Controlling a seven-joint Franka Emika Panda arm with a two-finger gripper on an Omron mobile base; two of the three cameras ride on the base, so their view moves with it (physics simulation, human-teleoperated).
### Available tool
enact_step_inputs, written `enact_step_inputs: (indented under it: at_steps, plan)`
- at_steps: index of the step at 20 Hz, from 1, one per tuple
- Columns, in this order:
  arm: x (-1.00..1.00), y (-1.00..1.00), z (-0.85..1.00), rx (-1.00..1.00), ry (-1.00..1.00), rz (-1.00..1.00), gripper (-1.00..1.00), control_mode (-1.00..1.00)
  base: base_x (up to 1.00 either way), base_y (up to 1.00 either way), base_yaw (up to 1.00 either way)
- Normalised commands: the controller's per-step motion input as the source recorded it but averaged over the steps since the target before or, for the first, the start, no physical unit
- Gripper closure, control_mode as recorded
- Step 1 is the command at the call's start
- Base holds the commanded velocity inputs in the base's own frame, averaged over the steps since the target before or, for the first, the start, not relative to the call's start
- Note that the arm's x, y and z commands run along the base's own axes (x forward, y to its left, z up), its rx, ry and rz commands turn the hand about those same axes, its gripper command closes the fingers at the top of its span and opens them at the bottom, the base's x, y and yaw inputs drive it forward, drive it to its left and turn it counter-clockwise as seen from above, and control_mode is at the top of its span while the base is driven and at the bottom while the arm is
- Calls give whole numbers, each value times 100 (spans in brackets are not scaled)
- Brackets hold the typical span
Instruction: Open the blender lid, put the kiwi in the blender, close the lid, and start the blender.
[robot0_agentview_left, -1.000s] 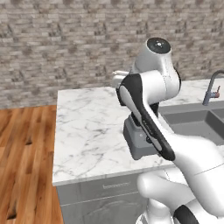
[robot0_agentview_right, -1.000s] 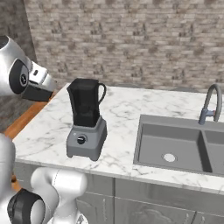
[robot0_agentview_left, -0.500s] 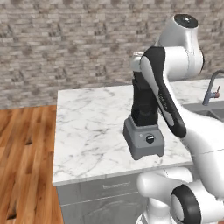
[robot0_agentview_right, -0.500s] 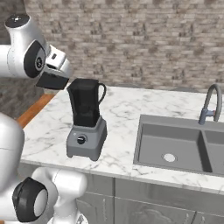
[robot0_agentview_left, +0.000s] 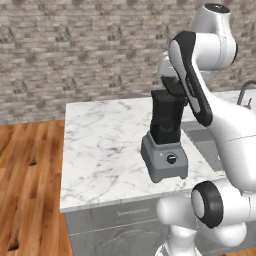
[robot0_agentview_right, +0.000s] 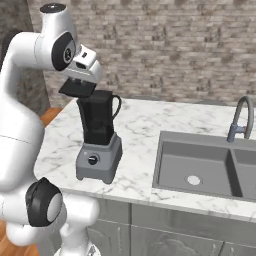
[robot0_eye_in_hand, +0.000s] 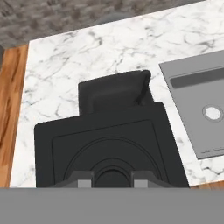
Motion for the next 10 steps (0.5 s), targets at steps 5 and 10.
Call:
enact_step_inputs:
  at_steps: [5,10]
  plan:
    - [27,0,-15,0,10,0,100,-100,0,0,0]
    - [0,0,-28,0,0,0,100,-100,0,0,0]
